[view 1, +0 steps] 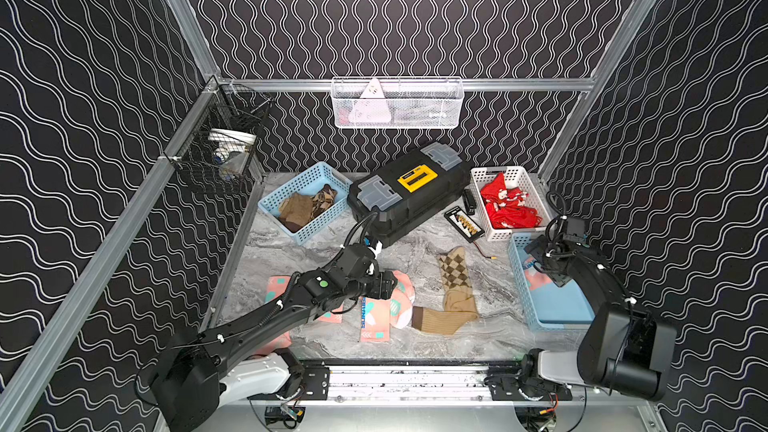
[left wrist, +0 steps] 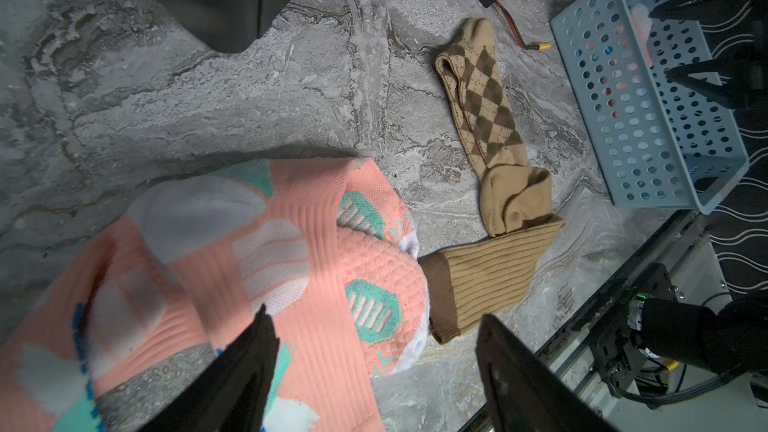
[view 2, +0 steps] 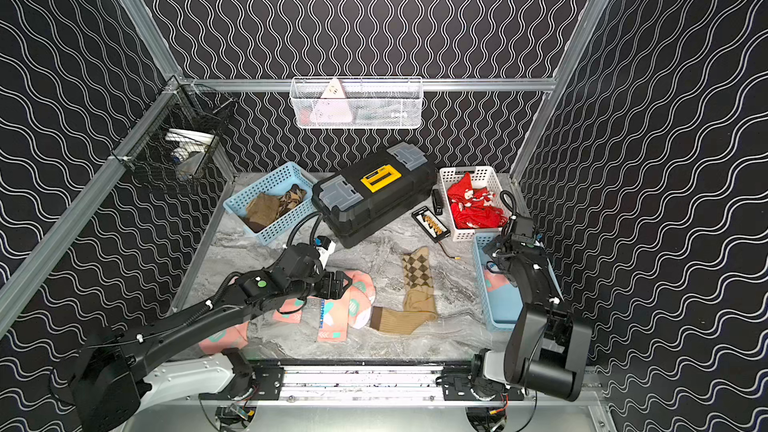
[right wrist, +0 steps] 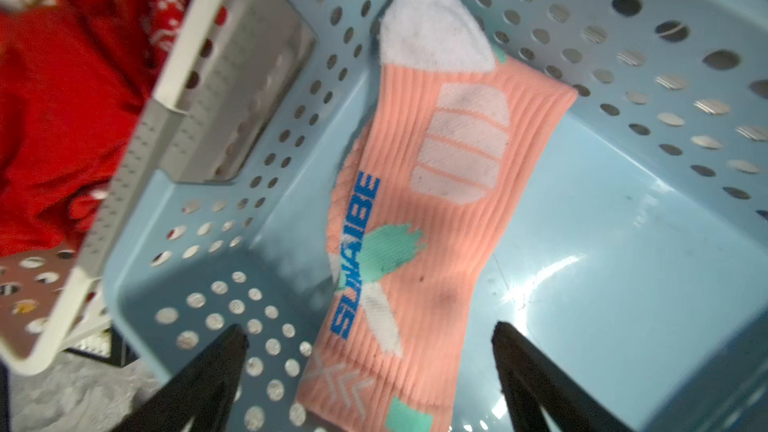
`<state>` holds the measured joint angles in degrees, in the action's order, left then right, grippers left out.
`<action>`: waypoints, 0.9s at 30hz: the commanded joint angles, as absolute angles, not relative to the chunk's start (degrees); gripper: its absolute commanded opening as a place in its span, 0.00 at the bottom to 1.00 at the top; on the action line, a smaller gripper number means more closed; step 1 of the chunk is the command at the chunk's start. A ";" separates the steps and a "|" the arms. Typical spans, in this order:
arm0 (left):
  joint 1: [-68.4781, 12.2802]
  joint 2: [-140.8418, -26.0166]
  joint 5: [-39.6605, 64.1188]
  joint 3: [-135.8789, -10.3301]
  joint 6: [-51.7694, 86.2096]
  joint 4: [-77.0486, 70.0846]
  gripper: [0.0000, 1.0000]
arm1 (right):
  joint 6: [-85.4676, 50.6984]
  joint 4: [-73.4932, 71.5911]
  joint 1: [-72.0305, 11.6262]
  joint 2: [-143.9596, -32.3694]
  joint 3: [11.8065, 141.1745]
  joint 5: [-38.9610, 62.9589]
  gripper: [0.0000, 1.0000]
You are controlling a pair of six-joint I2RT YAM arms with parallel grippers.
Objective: Sort the socks into the basket by color
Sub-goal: Place the sock in the bin, then pick up the sock at the center of the board.
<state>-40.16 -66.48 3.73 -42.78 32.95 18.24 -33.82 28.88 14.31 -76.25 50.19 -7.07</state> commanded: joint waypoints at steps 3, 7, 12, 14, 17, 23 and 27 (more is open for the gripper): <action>-40.85 -68.66 0.80 -43.68 34.55 21.49 0.81 | -33.95 32.19 9.31 -70.88 52.06 -5.28 0.97; -41.39 -70.63 -1.47 -43.47 35.30 21.63 0.82 | -33.42 33.79 1.77 -68.60 53.99 -5.70 0.98; -41.75 -74.42 -7.26 -44.48 35.27 21.44 0.99 | -32.44 35.85 -4.82 -69.35 56.77 -1.31 0.98; -41.83 -74.99 -9.78 -44.52 35.03 20.60 0.99 | -32.21 35.93 -7.21 -68.96 57.04 -1.06 0.98; -41.87 -77.81 -14.06 -46.34 34.02 21.34 0.99 | -32.18 35.70 -9.41 -68.40 57.21 -0.03 0.98; -41.85 -84.22 -14.24 -47.77 31.64 16.13 0.97 | -31.79 35.01 -10.72 -68.43 57.06 1.99 0.98; -41.86 -87.18 -13.01 -48.95 31.20 14.74 0.90 | -31.39 34.82 -10.72 -68.06 56.94 2.89 0.98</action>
